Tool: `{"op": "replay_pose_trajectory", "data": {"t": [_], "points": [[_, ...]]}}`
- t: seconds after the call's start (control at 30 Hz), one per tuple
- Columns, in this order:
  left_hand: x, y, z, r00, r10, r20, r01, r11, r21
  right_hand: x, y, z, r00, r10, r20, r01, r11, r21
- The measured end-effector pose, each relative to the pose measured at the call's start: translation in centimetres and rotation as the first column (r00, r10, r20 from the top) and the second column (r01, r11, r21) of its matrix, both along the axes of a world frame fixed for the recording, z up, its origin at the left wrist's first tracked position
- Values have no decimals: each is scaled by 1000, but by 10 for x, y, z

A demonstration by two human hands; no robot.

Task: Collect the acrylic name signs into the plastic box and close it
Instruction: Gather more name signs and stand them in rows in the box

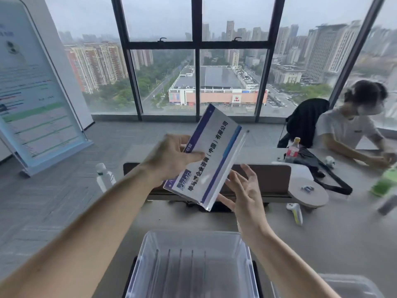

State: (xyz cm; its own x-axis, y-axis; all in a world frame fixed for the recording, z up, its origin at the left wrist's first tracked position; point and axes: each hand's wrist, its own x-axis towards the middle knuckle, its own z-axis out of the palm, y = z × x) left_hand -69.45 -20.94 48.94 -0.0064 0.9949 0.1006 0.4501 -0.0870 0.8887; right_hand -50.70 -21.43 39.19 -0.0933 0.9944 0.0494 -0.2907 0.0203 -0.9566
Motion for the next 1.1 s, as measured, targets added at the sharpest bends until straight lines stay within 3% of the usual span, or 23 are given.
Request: {"op": "replay_pose_trajectory", "data": {"t": [0.1, 0.23, 0.43, 0.8, 1.1], "points": [[19, 0, -16, 986, 28, 164, -5, 990, -141, 2, 1, -7, 1000, -2, -2, 1, 999, -44], [25, -4, -55, 942, 87, 324, 29, 942, -335, 12, 4, -38, 980, -70, 184, 95, 987, -132], [35, -30, -134, 975, 54, 216, 65, 858, -509, 18, -26, -121, 952, -18, 306, 120, 940, -318], [73, -67, -285, 970, 122, 210, 51, 742, -669, 29, -63, -242, 878, 131, 460, 183, 796, -577], [102, -78, -358, 988, 61, -145, -139, 766, -628, 26, -56, -301, 828, 311, 467, 186, 633, -751]]}}
